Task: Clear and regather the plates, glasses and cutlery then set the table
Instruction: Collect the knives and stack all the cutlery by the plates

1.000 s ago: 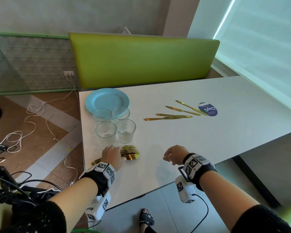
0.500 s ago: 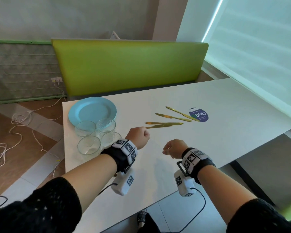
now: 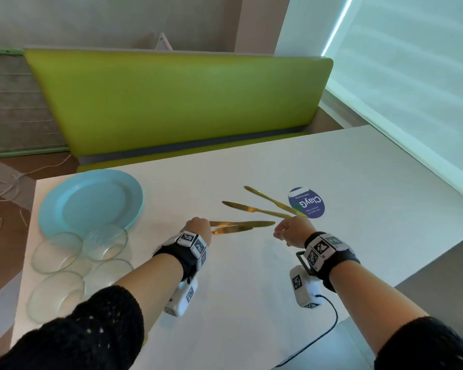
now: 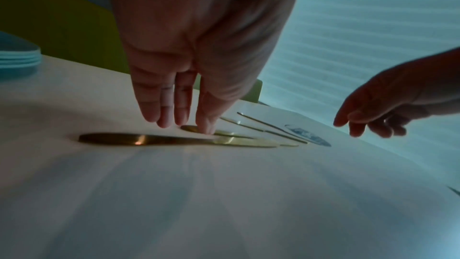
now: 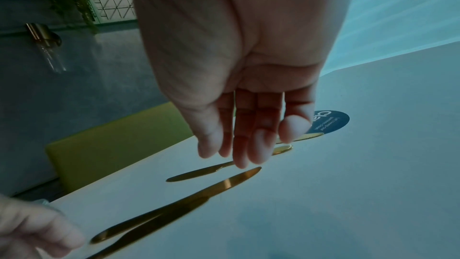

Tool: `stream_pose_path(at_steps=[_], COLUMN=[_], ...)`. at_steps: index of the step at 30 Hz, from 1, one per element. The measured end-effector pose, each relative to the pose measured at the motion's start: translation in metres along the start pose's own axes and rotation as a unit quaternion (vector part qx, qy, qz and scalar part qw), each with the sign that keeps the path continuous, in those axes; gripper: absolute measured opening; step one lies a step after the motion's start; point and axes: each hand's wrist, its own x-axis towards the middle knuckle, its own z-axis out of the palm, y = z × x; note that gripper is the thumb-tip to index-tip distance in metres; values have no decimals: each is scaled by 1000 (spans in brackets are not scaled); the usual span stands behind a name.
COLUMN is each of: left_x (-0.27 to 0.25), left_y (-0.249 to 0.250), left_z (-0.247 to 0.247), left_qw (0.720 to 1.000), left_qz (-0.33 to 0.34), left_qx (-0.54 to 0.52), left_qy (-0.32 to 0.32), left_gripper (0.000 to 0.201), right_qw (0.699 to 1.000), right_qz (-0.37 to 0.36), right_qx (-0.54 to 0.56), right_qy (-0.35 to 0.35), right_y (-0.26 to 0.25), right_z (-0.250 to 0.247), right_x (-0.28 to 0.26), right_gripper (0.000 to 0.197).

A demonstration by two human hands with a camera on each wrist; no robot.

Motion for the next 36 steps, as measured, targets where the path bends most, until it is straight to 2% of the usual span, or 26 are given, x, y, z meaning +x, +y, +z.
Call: stream_pose_path(at_steps=[5, 10, 13, 16, 20, 22, 24, 27, 30, 33, 36], left_x=[13, 14, 13, 10, 8, 8, 11, 15, 14, 11, 7], left_y=[5, 13, 13, 8, -1, -6, -9, -12, -12, -11, -11], left_z=[10, 7, 5, 2, -4, -10, -18, -31, -38, -38, -34], left_qw=[998, 991, 986, 988, 995, 987, 975, 943, 885, 865, 855], left_qz=[11, 58, 87, 93, 88, 80, 57, -14, -60, -71, -77], left_qx=[57, 122, 144, 122, -28, -115, -186, -314, -451, -488, -509], left_qy=[8, 5, -11, -13, 30, 73, 107, 109, 95, 90, 66], left_gripper=[31, 30, 29, 26, 19, 5, 9, 10, 12, 11, 12], right_qw=[1000, 999, 999, 999, 999, 997, 993, 990, 994, 993, 994], right_qz=[-10, -8, -10, -14, -19, -38, -67, -99, -92, -83, -74], right_qx=[10, 27, 24, 15, 0, -31, -77, -83, -38, -58, -65], right_qy=[-15, -19, -29, -35, -48, -60, -66, -53, -55, -63, -40], right_y=[11, 15, 16, 13, 4, -4, -14, -33, -53, -63, -64], right_z=[-5, -2, 0, 1, 8, 15, 25, 46, 67, 82, 87], right_x=[26, 40, 44, 46, 47, 46, 45, 46, 50, 50, 46], right_gripper=[20, 6, 6, 7, 9, 10, 19, 37, 50, 56, 51])
